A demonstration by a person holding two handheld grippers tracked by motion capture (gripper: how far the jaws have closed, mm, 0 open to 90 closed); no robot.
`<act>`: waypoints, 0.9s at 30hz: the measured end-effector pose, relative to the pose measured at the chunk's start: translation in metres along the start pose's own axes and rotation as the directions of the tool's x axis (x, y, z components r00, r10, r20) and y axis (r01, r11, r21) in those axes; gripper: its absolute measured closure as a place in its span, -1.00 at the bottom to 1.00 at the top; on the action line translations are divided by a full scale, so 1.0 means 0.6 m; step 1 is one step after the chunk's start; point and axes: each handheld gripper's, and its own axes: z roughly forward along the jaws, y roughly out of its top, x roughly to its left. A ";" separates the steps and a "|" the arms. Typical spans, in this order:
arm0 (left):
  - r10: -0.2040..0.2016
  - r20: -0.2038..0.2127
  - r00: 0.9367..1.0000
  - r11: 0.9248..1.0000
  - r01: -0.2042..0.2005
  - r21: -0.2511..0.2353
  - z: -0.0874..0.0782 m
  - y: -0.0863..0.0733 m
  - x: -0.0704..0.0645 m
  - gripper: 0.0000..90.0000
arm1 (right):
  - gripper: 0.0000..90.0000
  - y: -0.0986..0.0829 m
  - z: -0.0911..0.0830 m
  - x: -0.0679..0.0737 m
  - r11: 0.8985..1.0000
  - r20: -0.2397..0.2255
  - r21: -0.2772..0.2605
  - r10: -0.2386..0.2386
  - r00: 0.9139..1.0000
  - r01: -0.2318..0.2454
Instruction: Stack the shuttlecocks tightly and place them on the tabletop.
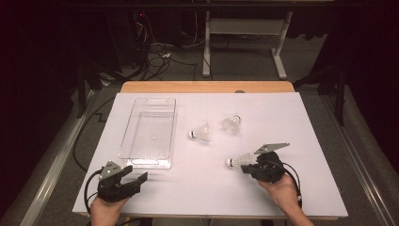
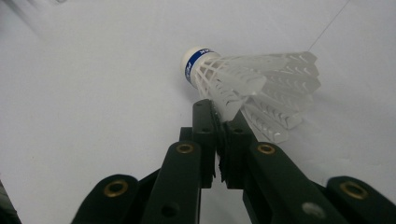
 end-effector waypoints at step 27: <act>0.002 0.000 1.000 1.000 -0.002 -0.001 0.000 0.000 0.000 -0.26 | 1.00 0.004 -0.001 0.005 1.000 -0.017 0.008 -0.027 0.999 0.027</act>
